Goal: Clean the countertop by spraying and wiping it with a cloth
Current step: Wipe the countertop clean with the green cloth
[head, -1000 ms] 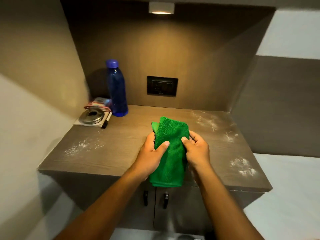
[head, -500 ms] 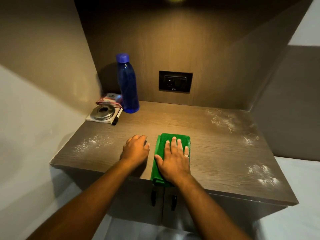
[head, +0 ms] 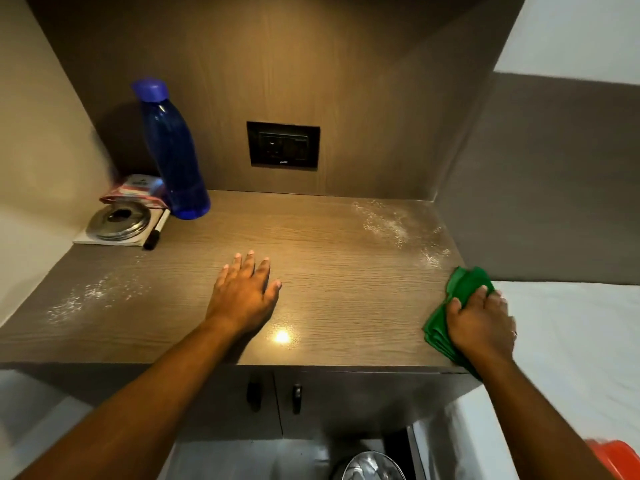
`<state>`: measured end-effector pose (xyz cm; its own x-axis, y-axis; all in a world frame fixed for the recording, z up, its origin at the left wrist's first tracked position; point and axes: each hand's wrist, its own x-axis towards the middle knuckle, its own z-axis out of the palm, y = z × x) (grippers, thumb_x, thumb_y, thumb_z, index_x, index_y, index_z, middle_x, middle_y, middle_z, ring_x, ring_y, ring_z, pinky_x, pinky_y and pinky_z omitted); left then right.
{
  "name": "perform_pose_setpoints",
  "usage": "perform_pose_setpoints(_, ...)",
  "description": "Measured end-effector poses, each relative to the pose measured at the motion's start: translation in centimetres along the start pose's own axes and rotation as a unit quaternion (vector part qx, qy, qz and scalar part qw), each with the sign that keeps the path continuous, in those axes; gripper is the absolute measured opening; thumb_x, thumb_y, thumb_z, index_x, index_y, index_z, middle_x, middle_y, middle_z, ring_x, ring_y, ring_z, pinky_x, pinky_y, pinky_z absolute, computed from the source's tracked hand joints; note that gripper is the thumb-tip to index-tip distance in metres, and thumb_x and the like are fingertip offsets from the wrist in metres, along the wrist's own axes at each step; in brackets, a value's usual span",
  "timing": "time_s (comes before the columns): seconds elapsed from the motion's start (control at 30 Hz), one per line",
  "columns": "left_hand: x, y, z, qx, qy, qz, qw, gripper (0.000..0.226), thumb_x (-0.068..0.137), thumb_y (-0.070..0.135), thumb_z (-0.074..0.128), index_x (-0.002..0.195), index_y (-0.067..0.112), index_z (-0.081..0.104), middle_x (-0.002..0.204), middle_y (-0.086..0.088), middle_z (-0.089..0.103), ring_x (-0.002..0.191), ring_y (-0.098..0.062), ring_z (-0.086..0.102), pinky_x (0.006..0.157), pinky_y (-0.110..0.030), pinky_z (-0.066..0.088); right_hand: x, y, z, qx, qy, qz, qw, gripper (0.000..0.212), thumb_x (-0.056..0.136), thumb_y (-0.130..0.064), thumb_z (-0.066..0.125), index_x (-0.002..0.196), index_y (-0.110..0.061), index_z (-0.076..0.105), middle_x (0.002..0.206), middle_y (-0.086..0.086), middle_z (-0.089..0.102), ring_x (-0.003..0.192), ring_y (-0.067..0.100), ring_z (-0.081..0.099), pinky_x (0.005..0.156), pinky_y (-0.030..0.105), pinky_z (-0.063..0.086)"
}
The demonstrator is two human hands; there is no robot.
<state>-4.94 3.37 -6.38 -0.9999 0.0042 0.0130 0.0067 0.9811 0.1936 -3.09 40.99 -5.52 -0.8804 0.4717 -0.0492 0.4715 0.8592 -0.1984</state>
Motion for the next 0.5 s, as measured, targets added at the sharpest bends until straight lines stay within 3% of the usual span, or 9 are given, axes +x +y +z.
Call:
perform_pose_setpoints(0.07, 0.1, 0.0, 0.2, 0.002, 0.006, -0.001, 1.0, 0.066, 0.094, 0.058, 0.017, 0.151, 0.024, 0.018, 0.16, -0.007, 0.013, 0.148, -0.026, 0.006, 0.119, -0.045, 0.009, 0.0, -2.7, 0.5, -0.001, -0.011, 0.057, 0.998, 0.073, 0.097, -0.042, 0.028, 0.153, 0.001, 0.012, 0.161, 0.026, 0.01, 0.149, 0.039, 0.01, 0.12, 0.051, 0.009)
perform_pose_setpoints(0.13, 0.3, -0.2, 0.4, 0.001, 0.008, 0.0, 1.0, 0.066, 0.094, 0.059, 0.016, 0.15, 0.025, 0.019, 0.16, -0.006, 0.013, 0.148, -0.026, 0.007, 0.119, -0.045, 0.008, -0.9, -6.5, 1.4, -0.009, -0.02, 0.024, 0.999, 0.073, 0.097, -0.042, 0.025, 0.154, 0.001, 0.008, 0.162, 0.025, 0.002, 0.15, 0.038, 0.003, 0.12, 0.05, 0.003)
perform_pose_setpoints(0.23, 0.5, -0.8, 0.6, -0.002, 0.009, 0.003, 1.0, 0.065, 0.094, 0.06, 0.016, 0.15, 0.026, 0.019, 0.16, -0.005, 0.013, 0.148, -0.024, 0.006, 0.118, -0.044, 0.008, -4.0, -13.2, 3.7, -0.016, -0.038, -0.167, 0.985, 0.071, 0.098, -0.044, 0.019, 0.155, -0.005, 0.002, 0.163, 0.02, -0.008, 0.151, 0.034, -0.007, 0.119, 0.046, -0.006)
perform_pose_setpoints(0.37, 0.3, -1.0, 1.1, 0.007, 0.019, 0.005, 1.0, 0.064, 0.095, 0.057, 0.016, 0.15, 0.026, 0.019, 0.16, -0.004, 0.014, 0.148, -0.021, 0.007, 0.117, -0.04, 0.008, -5.2, -19.3, 4.9, -0.037, -0.071, -0.423, 0.902, 0.071, 0.096, -0.049, 0.022, 0.156, -0.014, 0.008, 0.165, 0.013, -0.001, 0.152, 0.026, -0.002, 0.119, 0.041, -0.005)
perform_pose_setpoints(0.43, 0.3, -1.3, 1.2, 0.007, 0.022, 0.002, 1.0, 0.064, 0.094, 0.058, 0.015, 0.15, 0.027, 0.017, 0.16, -0.002, 0.013, 0.148, -0.019, 0.006, 0.117, -0.038, 0.007, -3.0, -19.7, 4.5, -0.05, -0.088, -0.496, 0.862, 0.071, 0.095, -0.05, 0.026, 0.156, -0.02, 0.009, 0.166, 0.008, 0.001, 0.152, 0.021, 0.001, 0.117, 0.035, -0.006)
perform_pose_setpoints(0.5, 0.6, -1.4, 1.2, 0.002, 0.019, 0.003, 1.0, 0.064, 0.094, 0.059, 0.014, 0.15, 0.027, 0.015, 0.161, -0.001, 0.011, 0.148, -0.018, 0.004, 0.116, -0.038, 0.005, 0.3, -18.6, 3.8, -0.045, -0.106, -0.513, 0.85, 0.07, 0.096, -0.05, 0.028, 0.157, -0.022, 0.007, 0.166, 0.004, 0.0, 0.152, 0.02, 0.002, 0.116, 0.034, -0.004)
